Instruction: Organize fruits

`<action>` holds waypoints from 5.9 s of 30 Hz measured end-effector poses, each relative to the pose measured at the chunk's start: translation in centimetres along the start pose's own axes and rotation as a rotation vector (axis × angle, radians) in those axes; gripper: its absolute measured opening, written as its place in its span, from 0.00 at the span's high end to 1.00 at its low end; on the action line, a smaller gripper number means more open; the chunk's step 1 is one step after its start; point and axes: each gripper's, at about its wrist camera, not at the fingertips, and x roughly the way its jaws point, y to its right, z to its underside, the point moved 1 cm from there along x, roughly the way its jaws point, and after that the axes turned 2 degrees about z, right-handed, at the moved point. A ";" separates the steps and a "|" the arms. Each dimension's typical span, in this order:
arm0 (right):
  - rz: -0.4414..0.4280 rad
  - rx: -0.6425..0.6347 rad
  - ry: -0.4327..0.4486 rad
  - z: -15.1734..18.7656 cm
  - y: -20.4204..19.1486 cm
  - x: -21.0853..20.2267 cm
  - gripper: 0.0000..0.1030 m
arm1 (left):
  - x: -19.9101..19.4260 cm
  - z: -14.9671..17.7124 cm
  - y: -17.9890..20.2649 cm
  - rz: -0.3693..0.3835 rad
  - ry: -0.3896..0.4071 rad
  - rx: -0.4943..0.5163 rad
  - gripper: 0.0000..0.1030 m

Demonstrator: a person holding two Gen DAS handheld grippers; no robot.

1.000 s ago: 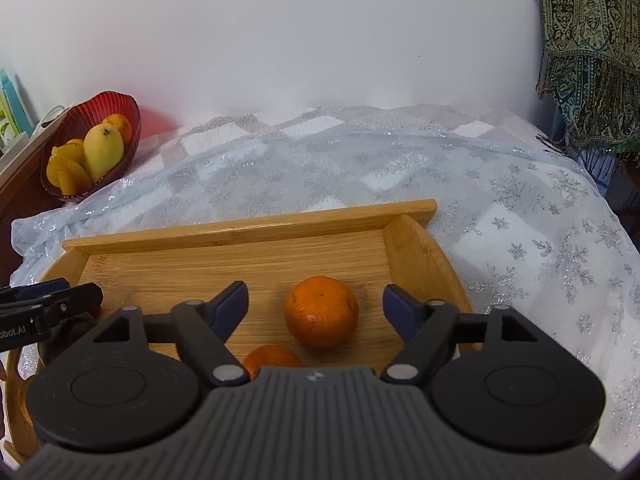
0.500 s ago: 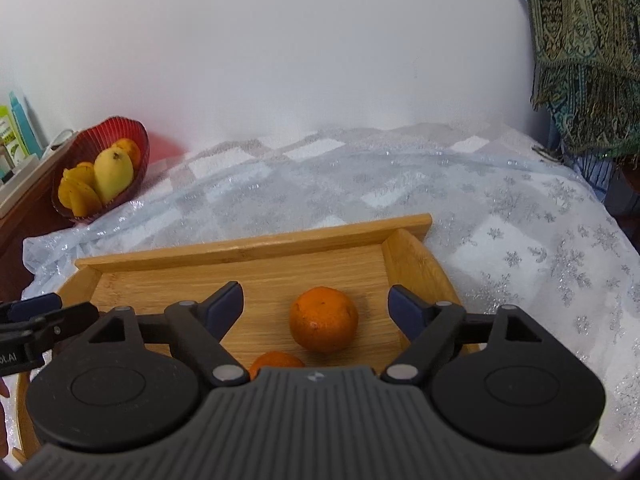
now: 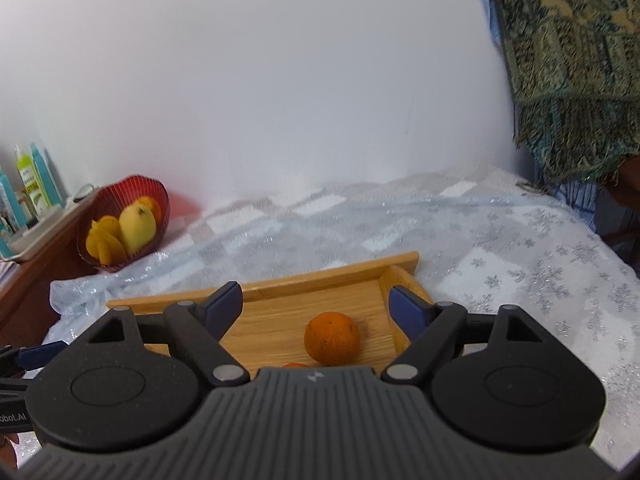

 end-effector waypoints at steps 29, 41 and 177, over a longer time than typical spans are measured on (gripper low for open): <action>0.116 -0.170 0.204 10.2 1.3 -12.4 0.00 | -7.4 10.3 6.0 0.025 0.046 0.096 0.11; 0.147 -0.211 0.131 13.9 1.4 -13.1 0.00 | -8.4 14.3 7.8 0.029 0.033 0.051 0.10; 0.040 -0.055 -0.195 4.6 1.8 2.7 0.77 | 2.9 7.5 7.5 -0.043 -0.036 0.092 0.66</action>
